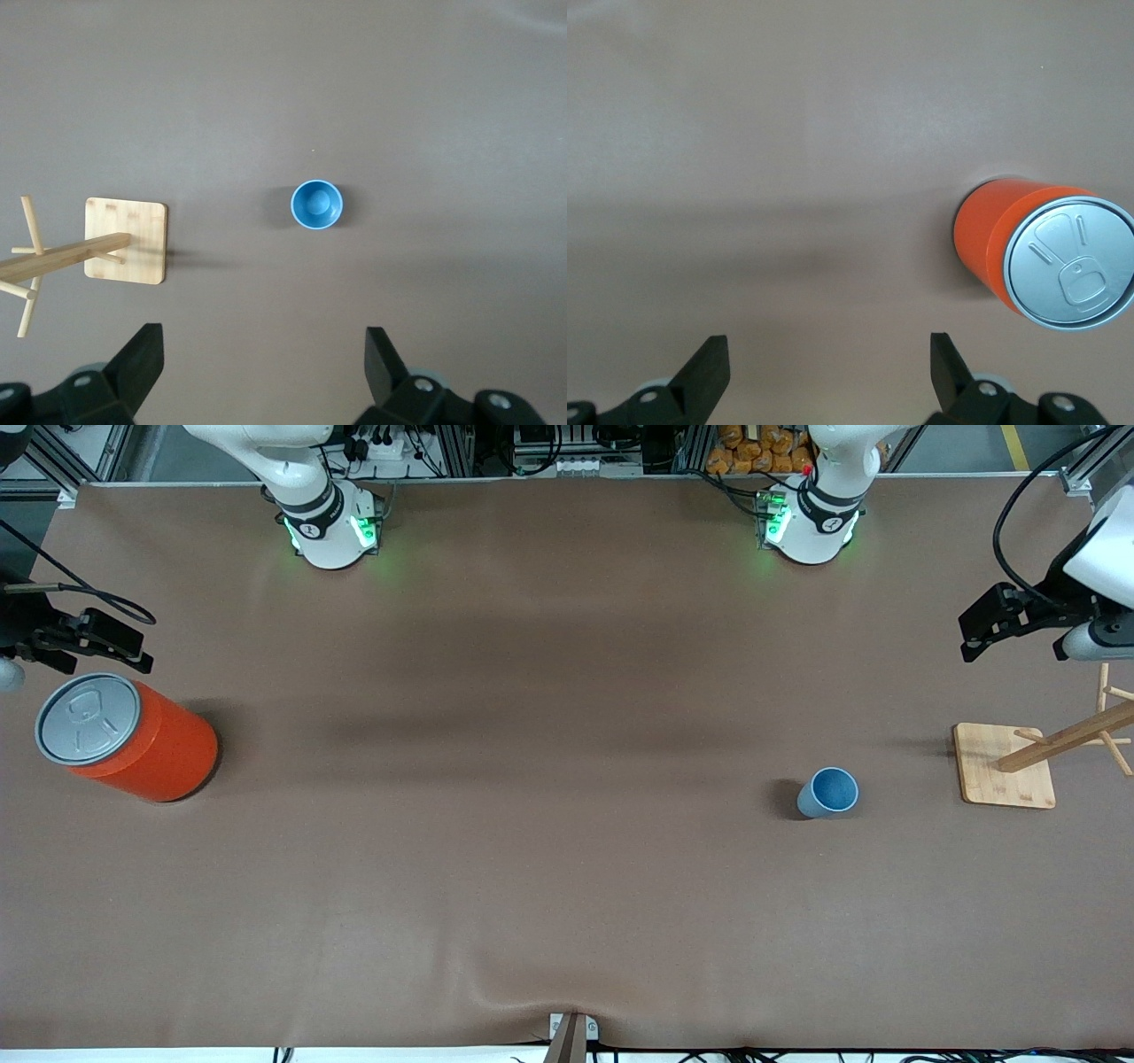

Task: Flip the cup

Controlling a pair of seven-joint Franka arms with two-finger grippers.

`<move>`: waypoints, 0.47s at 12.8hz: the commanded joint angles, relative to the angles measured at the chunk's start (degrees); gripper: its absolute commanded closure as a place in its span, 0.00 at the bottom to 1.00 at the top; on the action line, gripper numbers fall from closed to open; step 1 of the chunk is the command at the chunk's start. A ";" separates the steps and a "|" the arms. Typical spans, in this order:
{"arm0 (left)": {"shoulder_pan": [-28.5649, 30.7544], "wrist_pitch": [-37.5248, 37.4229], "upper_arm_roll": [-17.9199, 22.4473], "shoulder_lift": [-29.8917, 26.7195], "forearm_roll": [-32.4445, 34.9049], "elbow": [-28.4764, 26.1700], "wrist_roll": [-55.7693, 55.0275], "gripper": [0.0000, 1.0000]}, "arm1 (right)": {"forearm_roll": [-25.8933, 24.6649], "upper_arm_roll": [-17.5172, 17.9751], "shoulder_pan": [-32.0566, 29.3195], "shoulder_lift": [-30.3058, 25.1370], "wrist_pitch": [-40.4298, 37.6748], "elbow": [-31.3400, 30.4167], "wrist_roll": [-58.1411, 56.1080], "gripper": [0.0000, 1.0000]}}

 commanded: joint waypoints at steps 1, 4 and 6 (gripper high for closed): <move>-12.58 -0.74 14.15 -3.88 -4.49 -3.48 0.16 0.00 | 0.28 0.36 -0.43 0.55 -0.56 1.21 0.09 0.00; -23.77 -0.65 26.16 -4.50 -5.22 -6.39 -0.18 0.00 | 0.28 0.45 -0.43 0.64 -0.56 1.21 0.09 0.00; -25.56 -0.30 27.68 -5.90 -4.52 -8.93 -0.19 0.00 | 0.28 0.45 -0.43 0.55 -0.56 1.30 0.09 0.00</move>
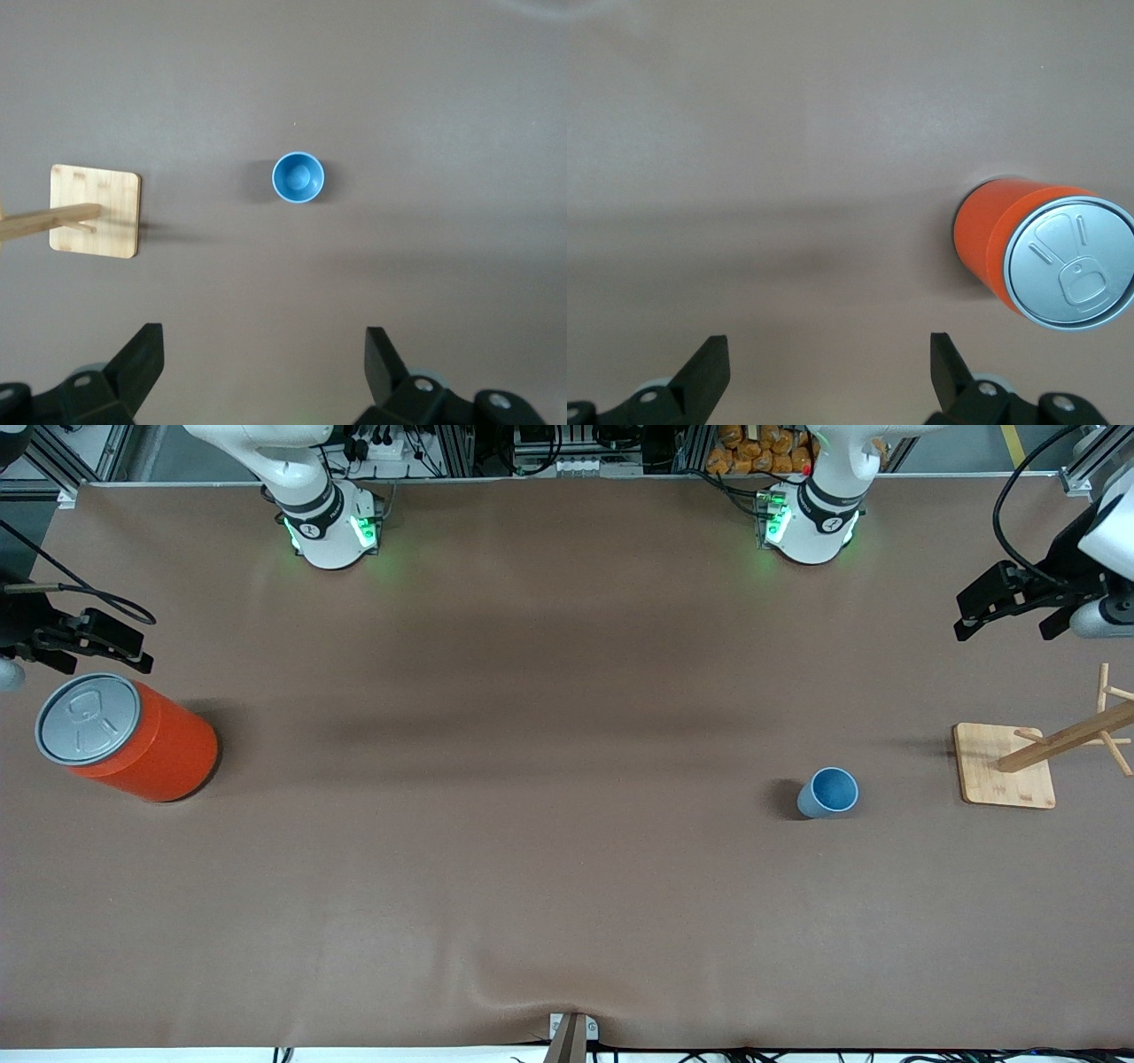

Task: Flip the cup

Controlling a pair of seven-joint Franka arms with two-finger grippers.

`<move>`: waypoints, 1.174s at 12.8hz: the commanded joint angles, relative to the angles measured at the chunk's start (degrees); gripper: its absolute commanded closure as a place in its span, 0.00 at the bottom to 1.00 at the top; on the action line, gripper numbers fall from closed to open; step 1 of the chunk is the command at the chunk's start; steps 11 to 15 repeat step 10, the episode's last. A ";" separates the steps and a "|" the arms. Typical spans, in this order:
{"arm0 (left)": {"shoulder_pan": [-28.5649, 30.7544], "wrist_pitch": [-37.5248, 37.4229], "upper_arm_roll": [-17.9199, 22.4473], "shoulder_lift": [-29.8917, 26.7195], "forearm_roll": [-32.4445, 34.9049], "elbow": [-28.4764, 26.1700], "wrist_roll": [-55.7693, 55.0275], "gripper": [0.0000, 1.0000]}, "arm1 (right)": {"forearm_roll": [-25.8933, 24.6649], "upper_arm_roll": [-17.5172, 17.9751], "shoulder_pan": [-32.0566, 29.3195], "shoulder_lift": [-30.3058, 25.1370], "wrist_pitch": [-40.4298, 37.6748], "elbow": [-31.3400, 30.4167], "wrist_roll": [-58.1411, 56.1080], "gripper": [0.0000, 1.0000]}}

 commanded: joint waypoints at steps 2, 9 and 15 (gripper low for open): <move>-2.60 6.05 1.22 -8.41 3.30 -10.98 -0.18 0.00 | 0.19 0.44 -0.52 0.54 -0.56 1.21 0.09 0.00; -2.69 4.78 1.04 -9.58 3.75 -9.18 -0.62 0.00 | -1.29 0.44 -0.61 0.46 -1.09 1.30 -0.17 0.00; -2.78 3.81 1.04 -9.32 3.75 -8.65 -0.71 0.00 | -2.17 0.52 -0.44 0.46 -1.09 1.30 -0.17 0.00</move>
